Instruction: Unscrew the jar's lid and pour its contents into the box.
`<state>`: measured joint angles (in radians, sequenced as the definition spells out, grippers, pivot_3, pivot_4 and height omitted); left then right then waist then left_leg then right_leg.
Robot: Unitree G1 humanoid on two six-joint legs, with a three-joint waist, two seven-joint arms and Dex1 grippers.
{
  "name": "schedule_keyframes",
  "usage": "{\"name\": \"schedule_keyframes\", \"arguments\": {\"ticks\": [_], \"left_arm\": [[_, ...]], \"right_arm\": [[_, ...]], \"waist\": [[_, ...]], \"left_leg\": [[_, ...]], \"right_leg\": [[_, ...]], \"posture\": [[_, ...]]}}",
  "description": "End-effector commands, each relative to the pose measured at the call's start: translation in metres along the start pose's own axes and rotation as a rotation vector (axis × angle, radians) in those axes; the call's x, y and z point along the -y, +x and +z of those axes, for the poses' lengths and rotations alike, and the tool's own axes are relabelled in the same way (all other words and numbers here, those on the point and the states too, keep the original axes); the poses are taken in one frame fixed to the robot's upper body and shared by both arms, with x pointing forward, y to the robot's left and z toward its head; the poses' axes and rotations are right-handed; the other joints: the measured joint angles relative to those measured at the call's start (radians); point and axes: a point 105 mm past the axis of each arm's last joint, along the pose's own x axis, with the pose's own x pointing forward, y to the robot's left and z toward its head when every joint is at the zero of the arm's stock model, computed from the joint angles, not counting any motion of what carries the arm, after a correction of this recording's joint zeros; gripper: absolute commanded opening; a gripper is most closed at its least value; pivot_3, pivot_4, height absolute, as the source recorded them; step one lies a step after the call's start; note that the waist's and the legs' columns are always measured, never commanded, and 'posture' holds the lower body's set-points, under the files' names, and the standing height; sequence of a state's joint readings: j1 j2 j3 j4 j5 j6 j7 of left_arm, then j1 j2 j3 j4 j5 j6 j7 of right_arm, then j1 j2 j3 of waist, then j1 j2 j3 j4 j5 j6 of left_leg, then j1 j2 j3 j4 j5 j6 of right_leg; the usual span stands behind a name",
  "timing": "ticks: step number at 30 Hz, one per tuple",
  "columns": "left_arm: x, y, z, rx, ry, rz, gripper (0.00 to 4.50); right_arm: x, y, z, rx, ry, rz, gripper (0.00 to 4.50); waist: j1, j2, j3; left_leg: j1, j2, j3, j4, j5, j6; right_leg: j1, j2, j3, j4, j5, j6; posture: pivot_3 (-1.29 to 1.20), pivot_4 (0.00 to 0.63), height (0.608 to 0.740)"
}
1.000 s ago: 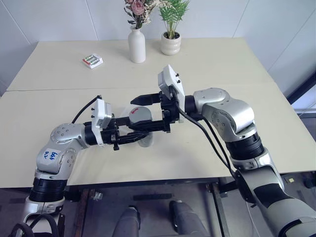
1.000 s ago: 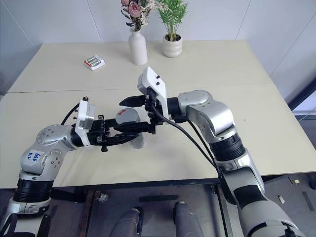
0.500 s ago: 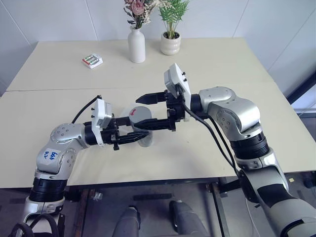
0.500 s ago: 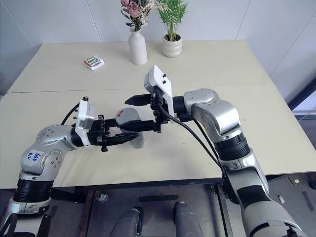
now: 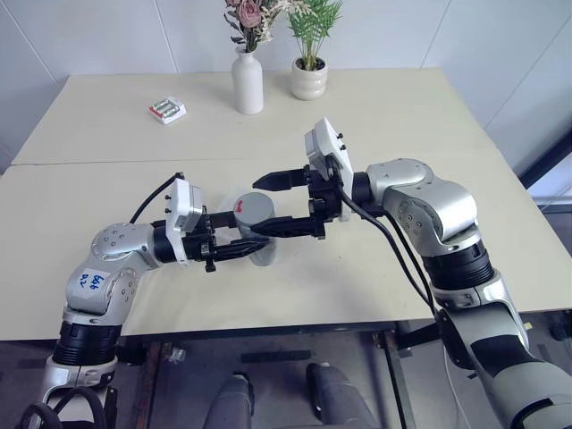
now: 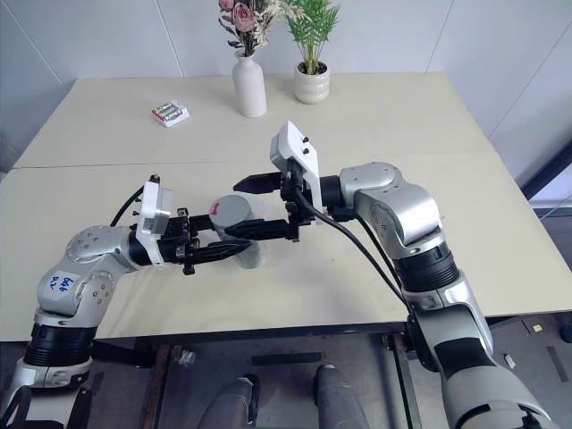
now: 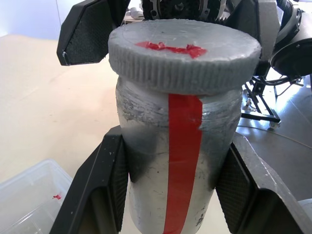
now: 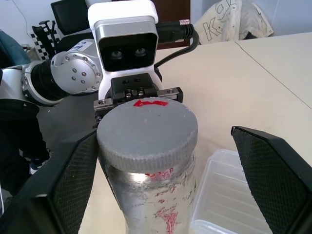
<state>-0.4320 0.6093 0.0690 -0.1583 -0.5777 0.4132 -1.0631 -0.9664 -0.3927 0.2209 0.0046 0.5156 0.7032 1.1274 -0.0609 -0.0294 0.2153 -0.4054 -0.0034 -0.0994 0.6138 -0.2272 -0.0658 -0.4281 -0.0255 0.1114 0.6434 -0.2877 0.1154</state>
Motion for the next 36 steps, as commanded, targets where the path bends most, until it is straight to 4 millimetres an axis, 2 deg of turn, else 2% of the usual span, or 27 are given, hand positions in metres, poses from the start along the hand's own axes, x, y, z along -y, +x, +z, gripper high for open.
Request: {"name": "schedule_keyframes", "arguments": {"ticks": [1,17,36], "left_arm": [[0.004,0.0,0.012,0.021,0.052,-0.015,2.22],[0.004,0.0,0.012,0.02,0.051,-0.013,2.22],[0.004,-0.001,0.013,0.02,0.05,-0.01,2.22]], "right_arm": [[-0.001,-0.007,0.011,0.04,-0.025,0.003,4.45],[-0.012,0.004,0.014,0.055,-0.008,0.08,4.45],[-0.006,0.012,0.015,0.058,-0.018,0.072,4.45]], "waist": [[0.0,0.0,0.0],[0.0,0.0,0.0],[0.0,0.0,0.0]], "left_leg": [[0.0,0.0,0.0,0.0,0.0,0.0],[0.0,0.0,0.0,0.0,0.0,0.0],[0.0,0.0,0.0,0.0,0.0,0.0]], "right_leg": [[0.0,0.0,0.0,0.0,0.0,0.0],[0.0,0.0,0.0,0.0,0.0,0.0],[0.0,0.0,0.0,0.0,0.0,0.0]], "posture": [[0.0,0.15,0.74],[0.0,0.15,0.74],[0.0,0.15,0.74]]}}
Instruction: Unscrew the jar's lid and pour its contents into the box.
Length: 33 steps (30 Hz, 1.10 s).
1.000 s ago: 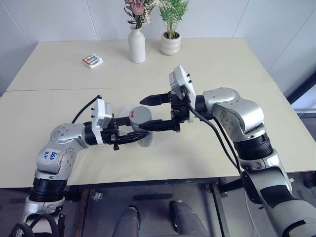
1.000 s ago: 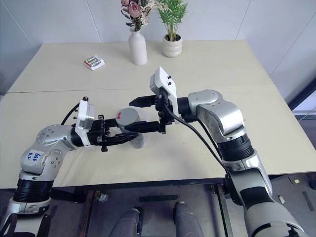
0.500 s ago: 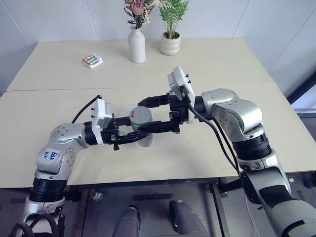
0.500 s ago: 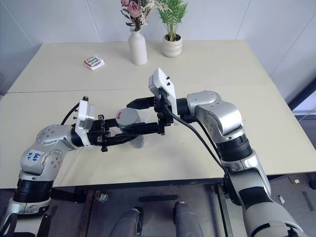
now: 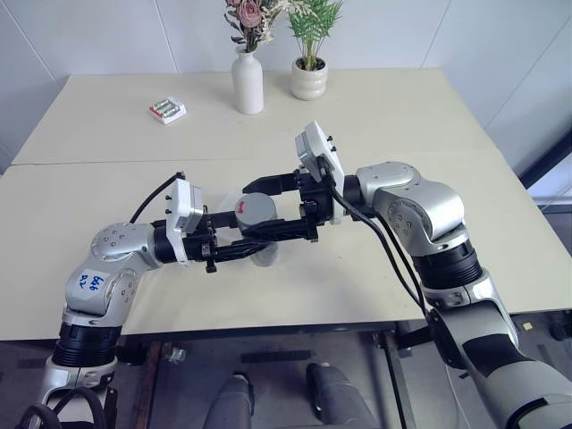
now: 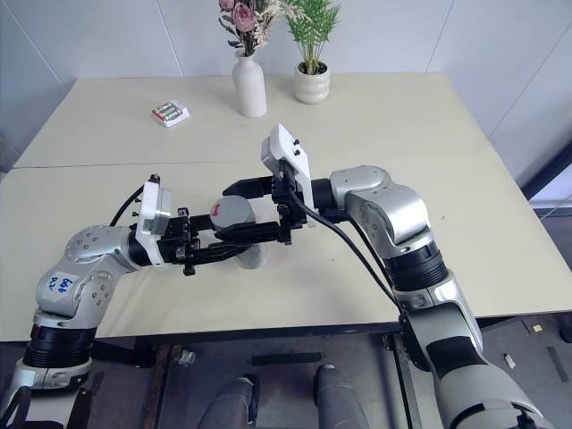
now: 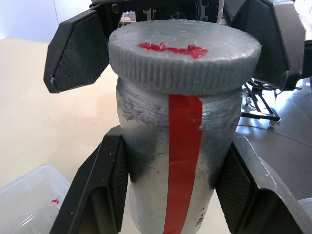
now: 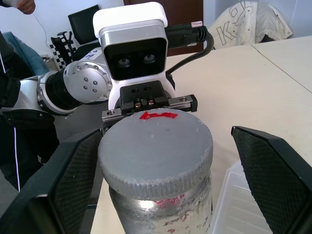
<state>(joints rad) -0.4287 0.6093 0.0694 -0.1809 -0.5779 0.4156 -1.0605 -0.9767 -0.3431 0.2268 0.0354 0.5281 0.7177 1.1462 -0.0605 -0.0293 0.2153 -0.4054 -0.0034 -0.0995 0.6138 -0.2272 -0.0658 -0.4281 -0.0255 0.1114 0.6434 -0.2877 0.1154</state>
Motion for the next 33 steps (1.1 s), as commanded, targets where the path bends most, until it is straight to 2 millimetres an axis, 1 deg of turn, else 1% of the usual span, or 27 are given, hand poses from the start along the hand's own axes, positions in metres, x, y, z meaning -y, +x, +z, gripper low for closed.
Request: {"name": "schedule_keyframes", "arguments": {"ticks": [1,5,6,8,10,11,14,22,24,27,33], "left_arm": [[0.001,-0.002,0.01,0.019,0.036,-0.002,2.22],[0.001,-0.002,0.01,0.019,0.036,-0.002,2.22],[0.002,-0.002,0.01,0.019,0.036,-0.002,2.22],[0.002,-0.002,0.01,0.02,0.035,-0.003,2.22],[0.002,-0.002,0.01,0.02,0.034,-0.003,2.22],[0.002,-0.002,0.01,0.019,0.034,-0.003,2.22],[0.002,-0.002,0.01,0.019,0.032,-0.004,2.22],[0.003,-0.002,0.009,0.018,0.028,-0.008,2.22],[0.003,-0.002,0.009,0.018,0.027,-0.008,2.22],[0.004,-0.002,0.008,0.015,0.021,-0.012,2.22],[0.007,-0.003,0.006,0.007,0.007,-0.026,2.22]], "right_arm": [[-0.003,0.001,0.015,0.028,-0.061,0.017,4.45],[-0.003,0.001,0.015,0.03,-0.062,0.018,4.45],[-0.004,0.002,0.015,0.031,-0.062,0.019,4.08],[-0.004,0.002,0.016,0.033,-0.064,0.021,3.55],[-0.006,0.002,0.017,0.04,-0.069,0.032,2.85],[-0.007,0.002,0.017,0.043,-0.072,0.035,2.64],[-0.011,0.001,0.019,0.055,-0.076,0.055,2.64],[-0.009,0.002,0.023,0.077,-0.074,0.051,2.64],[-0.009,0.001,0.027,0.101,-0.065,0.052,2.64],[-0.008,-0.001,0.039,0.162,-0.032,0.055,2.64],[-0.004,-0.005,0.052,0.23,0.022,0.041,2.64]], "waist": [[0.0,0.0,0.0],[0.0,0.0,0.0],[0.0,0.0,0.0],[0.0,0.0,0.0],[0.0,0.0,0.0],[0.0,0.0,0.0],[0.0,0.0,0.0],[0.0,0.0,0.0],[0.0,0.0,0.0],[0.0,0.0,0.0],[0.0,0.0,0.0]], "left_leg": [[0.0,0.0,0.0,0.0,0.0,0.0],[0.0,0.0,0.0,0.0,0.0,0.0],[0.0,0.0,0.0,0.0,0.0,0.0],[0.0,0.0,0.0,0.0,0.0,0.0],[0.0,0.0,0.0,0.0,0.0,0.0],[0.0,0.0,0.0,0.0,0.0,0.0],[0.0,0.0,0.0,0.0,0.0,0.0],[0.0,0.0,0.0,0.0,0.0,0.0],[0.0,0.0,0.0,0.0,0.0,0.0],[0.0,0.0,0.0,0.0,0.0,0.0],[0.0,0.0,0.0,0.0,0.0,0.0]], "right_leg": [[0.0,0.0,0.0,0.0,0.0,0.0],[0.0,0.0,0.0,0.0,0.0,0.0],[0.0,0.0,0.0,0.0,0.0,0.0],[0.0,0.0,0.0,0.0,0.0,0.0],[0.0,0.0,0.0,0.0,0.0,0.0],[0.0,0.0,0.0,0.0,0.0,0.0],[0.0,0.0,0.0,0.0,0.0,0.0],[0.0,0.0,0.0,0.0,0.0,0.0],[0.0,0.0,0.0,0.0,0.0,0.0],[0.0,0.0,0.0,0.0,0.0,0.0],[0.0,0.0,0.0,0.0,0.0,0.0]], "posture": [[0.0,0.15,0.74],[0.0,0.15,0.74],[0.0,0.15,0.74],[0.0,0.15,0.74],[0.0,0.15,0.74],[0.0,0.15,0.74],[0.0,0.15,0.74],[0.0,0.15,0.74],[0.0,0.15,0.74],[0.0,0.15,0.74],[0.0,0.15,0.74]]}}
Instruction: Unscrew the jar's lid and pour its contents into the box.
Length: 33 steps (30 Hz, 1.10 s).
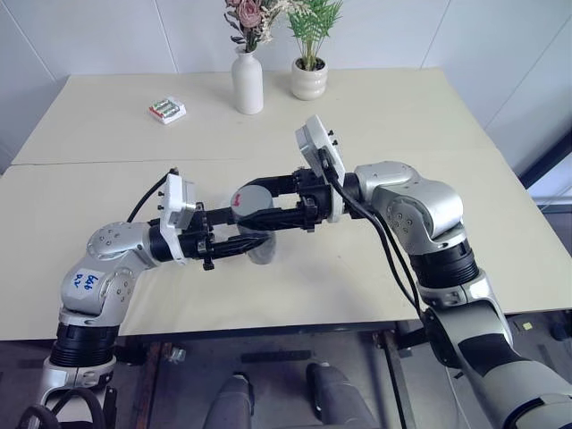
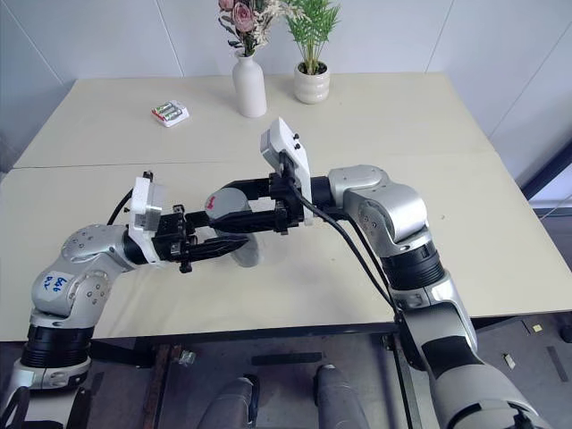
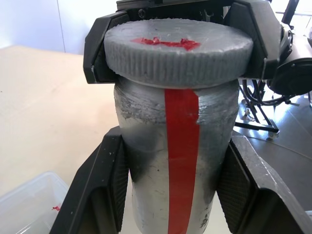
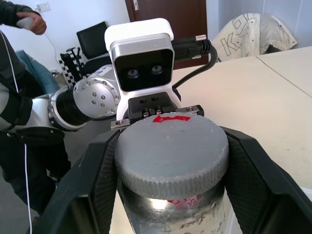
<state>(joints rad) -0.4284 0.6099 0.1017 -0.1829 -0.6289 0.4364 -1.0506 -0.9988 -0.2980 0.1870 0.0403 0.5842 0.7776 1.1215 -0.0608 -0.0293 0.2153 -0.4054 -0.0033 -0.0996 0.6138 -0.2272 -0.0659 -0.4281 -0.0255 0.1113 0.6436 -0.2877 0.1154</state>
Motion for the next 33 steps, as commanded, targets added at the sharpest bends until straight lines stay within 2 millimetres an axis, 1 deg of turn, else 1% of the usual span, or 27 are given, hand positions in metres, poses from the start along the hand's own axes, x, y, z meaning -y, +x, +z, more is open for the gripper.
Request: {"name": "schedule_keyframes", "arguments": {"ticks": [1,3,12,16,18,20,21,23,24,25,27,28,30,32,33], "left_arm": [[0.011,0.001,-0.004,-0.05,0.021,-0.051,2.22],[0.013,0.001,-0.007,-0.06,0.012,-0.062,2.22],[0.016,-0.001,-0.01,-0.075,-0.006,-0.076,2.22],[0.016,-0.001,-0.01,-0.074,-0.005,-0.074,2.22],[0.016,-0.001,-0.009,-0.074,-0.004,-0.074,2.22],[0.016,-0.002,-0.008,-0.075,0.002,-0.071,2.22],[0.016,-0.002,-0.007,-0.075,0.004,-0.07,2.22],[0.014,-0.006,-0.005,-0.074,0.015,-0.049,2.22],[0.013,-0.007,-0.005,-0.073,0.018,-0.042,2.22],[0.012,-0.007,-0.004,-0.072,0.021,-0.037,2.22],[0.012,-0.008,-0.003,-0.071,0.024,-0.034,2.22],[0.011,-0.008,-0.001,-0.068,0.028,-0.03,2.22],[0.01,-0.009,0.001,-0.064,0.034,-0.025,2.22],[0.008,-0.009,0.004,-0.06,0.04,-0.019,2.22],[0.006,-0.009,0.005,-0.057,0.044,-0.017,2.22]], "right_arm": [[-0.003,-0.01,0.044,0.177,-0.018,0.016,2.64],[-0.002,-0.012,0.049,0.194,-0.005,0.013,2.64],[0.003,-0.017,0.053,0.176,-0.025,-0.02,2.64],[0.004,-0.019,0.049,0.153,-0.052,-0.029,2.64],[0.006,-0.023,0.048,0.142,-0.075,-0.052,2.64],[0.021,-0.043,0.043,0.118,-0.114,-0.16,2.64],[0.025,-0.049,0.041,0.111,-0.125,-0.188,2.64],[0.047,-0.093,0.033,0.095,-0.137,-0.381,2.64],[0.052,-0.111,0.03,0.101,-0.125,-0.448,2.64],[0.056,-0.126,0.026,0.103,-0.115,-0.501,2.64],[0.059,-0.139,0.022,0.105,-0.11,-0.551,2.64],[0.064,-0.155,0.01,0.096,-0.086,-0.621,2.64],[0.068,-0.176,-0.007,0.092,-0.049,-0.714,2.64],[0.073,-0.197,-0.036,0.073,0.011,-0.816,2.64],[0.074,-0.207,-0.057,0.039,0.04,-0.866,2.64]], "waist": [[0.0,0.0,0.0],[0.0,0.0,0.0],[-0.001,0.001,0.001],[-0.002,0.001,0.001],[-0.002,0.001,0.001],[0.0,0.001,0.001],[0.001,0.001,0.001],[0.006,0.001,0.001],[0.008,0.001,0.001],[0.01,0.001,0.001],[0.008,0.001,0.001],[0.004,0.001,0.001],[-0.004,0.001,0.001],[-0.006,0.001,0.001],[-0.006,0.001,0.001]], "left_leg": [[0.0,0.0,0.0,0.0,0.0,0.0],[0.0,0.0,0.0,0.0,0.0,0.0],[0.0,0.0,0.0,-0.001,0.0,0.0],[0.0,0.0,0.0,-0.001,0.0,0.0],[0.0,0.0,0.0,-0.001,0.0,0.0],[0.0,0.0,0.0,0.0,0.0,0.0],[0.0,0.0,0.0,0.0,0.0,0.0],[0.0,-0.001,0.0,0.0,0.0,0.0],[0.0,-0.001,0.0,0.0,0.0,0.0],[-0.001,-0.001,0.0,0.0,0.0,0.0],[-0.001,-0.001,0.001,0.0,0.0,0.0],[-0.001,-0.001,0.001,-0.001,0.0,0.001],[-0.001,0.0,0.003,-0.002,-0.001,0.001],[0.0,0.001,0.002,-0.003,-0.001,0.001],[0.0,0.001,0.002,-0.003,-0.001,0.001]], "right_leg": [[0.0,0.0,0.0,0.0,0.0,0.0],[0.0,0.0,0.0,0.0,0.0,0.0],[0.0,0.0,0.0,-0.001,0.0,0.0],[0.0,0.0,0.0,0.0,0.0,0.0],[0.0,0.0,0.0,-0.001,0.0,0.0],[0.0,0.0,0.0,-0.001,0.0,0.0],[0.0,0.0,0.0,-0.001,0.0,0.0],[0.0,0.0,0.0,-0.001,0.0,0.0],[0.001,0.0,0.0,-0.002,0.0,0.0],[0.001,0.0,0.0,-0.002,0.0,0.0],[0.001,-0.001,0.0,-0.004,0.0,0.0],[0.001,-0.001,0.0,-0.005,0.0,0.0],[0.001,0.0,0.001,-0.005,0.0,0.0],[0.001,0.001,0.001,-0.005,0.0,0.0],[0.001,0.001,0.001,-0.005,0.0,0.0]], "posture": [[0.0,0.15,0.74],[0.0,0.15,0.74],[0.0,0.15,0.74],[0.0,0.15,0.74],[0.0,0.15,0.74],[0.0,0.15,0.74],[0.0,0.15,0.74],[0.0,0.15,0.74],[0.0,0.15,0.74],[0.0,0.15,0.74],[0.0,0.15,0.74],[0.0,0.15,0.74],[0.0,0.15,0.74],[0.0,0.15,0.74],[0.0,0.15,0.74]]}}
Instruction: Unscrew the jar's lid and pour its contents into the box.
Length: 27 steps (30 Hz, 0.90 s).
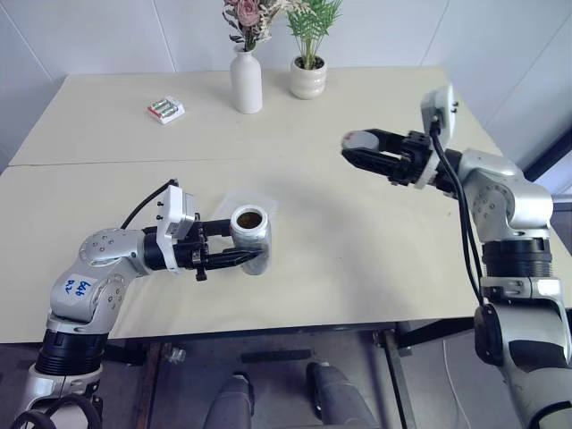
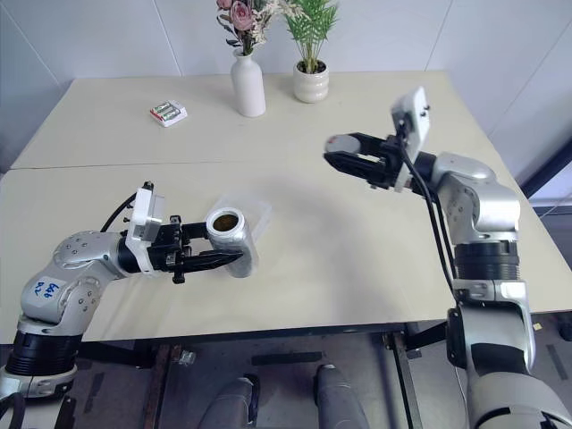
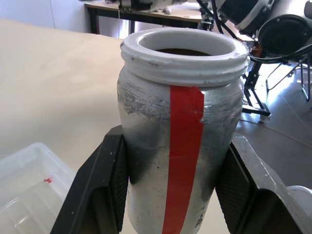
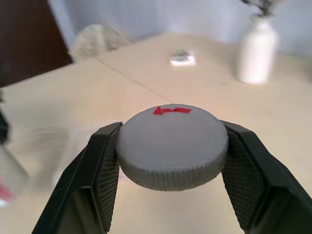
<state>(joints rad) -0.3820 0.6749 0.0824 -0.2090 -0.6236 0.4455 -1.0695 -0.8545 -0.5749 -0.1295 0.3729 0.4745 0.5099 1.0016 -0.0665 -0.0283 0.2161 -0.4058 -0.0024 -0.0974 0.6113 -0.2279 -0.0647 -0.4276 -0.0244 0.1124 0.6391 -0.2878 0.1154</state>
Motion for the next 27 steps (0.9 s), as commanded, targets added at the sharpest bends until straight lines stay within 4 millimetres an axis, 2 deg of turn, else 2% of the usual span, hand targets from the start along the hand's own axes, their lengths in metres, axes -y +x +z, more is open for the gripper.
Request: {"name": "schedule_keyframes", "arguments": {"ticks": [1,4,6,9,14,18,20,25,27], "left_arm": [[-0.002,-0.002,0.017,0.03,0.061,0.007,2.22],[-0.003,0.0,0.018,0.033,0.065,0.004,2.22],[-0.003,0.001,0.019,0.034,0.065,0.0,2.22],[-0.003,0.001,0.02,0.035,0.065,-0.003,2.22],[-0.004,0.001,0.023,0.039,0.069,-0.001,2.22],[-0.004,0.0,0.025,0.04,0.072,0.004,2.22],[-0.005,-0.001,0.026,0.043,0.076,0.009,2.22],[-0.007,-0.001,0.028,0.048,0.087,0.024,2.22],[-0.011,-0.004,0.033,0.054,0.105,0.049,2.22]], "right_arm": [[0.026,-0.024,-0.039,-0.064,0.007,-0.156,2.64],[0.037,-0.032,-0.078,-0.114,0.027,-0.268,2.64],[0.036,-0.034,-0.102,-0.165,0.017,-0.298,2.64],[0.033,-0.032,-0.119,-0.191,0.004,-0.301,2.64],[0.032,-0.026,-0.118,-0.138,0.033,-0.305,2.64],[0.026,-0.024,-0.114,-0.112,0.073,-0.262,3.91],[0.026,-0.025,-0.109,-0.105,0.037,-0.259,4.47],[0.026,-0.032,-0.087,-0.079,-0.056,-0.225,4.47],[0.022,-0.036,-0.063,-0.04,-0.119,-0.17,4.47]], "waist": [[0.0,0.0,0.0],[-0.001,0.0,0.0],[-0.009,0.0,0.0],[-0.02,0.0,0.0],[-0.02,0.0,0.0],[-0.02,0.0,0.0],[-0.019,0.0,0.0],[-0.017,0.0,0.0],[-0.016,0.001,0.0]], "left_leg": [[0.0,0.0,0.0,0.0,0.0,0.0],[0.0,-0.001,0.001,0.002,0.0,0.0],[0.0,-0.002,0.002,0.003,0.001,0.0],[0.001,-0.002,0.002,0.003,0.001,0.0],[0.003,-0.001,0.001,0.003,0.002,0.0],[0.003,-0.002,0.001,0.004,0.003,0.001],[0.003,-0.002,0.001,0.004,0.003,0.001],[0.003,-0.002,0.001,0.004,0.003,0.0],[0.003,-0.002,0.001,0.004,0.003,0.0]], "right_leg": [[0.0,0.0,0.0,0.0,0.0,0.0],[0.0,-0.001,0.002,0.002,0.0,0.001],[0.0,-0.001,0.003,0.002,0.001,0.001],[0.0,0.0,0.003,0.005,0.001,0.001],[0.002,0.0,0.003,0.006,0.001,0.001],[0.002,0.0,0.003,0.006,0.002,0.002],[0.002,0.0,0.003,0.006,0.002,0.002],[0.002,0.0,0.003,0.006,0.002,0.002],[0.002,-0.001,0.003,0.006,0.002,0.002]], "posture": [[0.0,0.15,0.74],[0.0,0.15,0.74],[0.0,0.15,0.74],[0.0,0.15,0.74],[0.0,0.15,0.74],[0.0,0.15,0.74],[0.0,0.15,0.74],[0.0,0.15,0.74],[0.0,0.15,0.74]]}}
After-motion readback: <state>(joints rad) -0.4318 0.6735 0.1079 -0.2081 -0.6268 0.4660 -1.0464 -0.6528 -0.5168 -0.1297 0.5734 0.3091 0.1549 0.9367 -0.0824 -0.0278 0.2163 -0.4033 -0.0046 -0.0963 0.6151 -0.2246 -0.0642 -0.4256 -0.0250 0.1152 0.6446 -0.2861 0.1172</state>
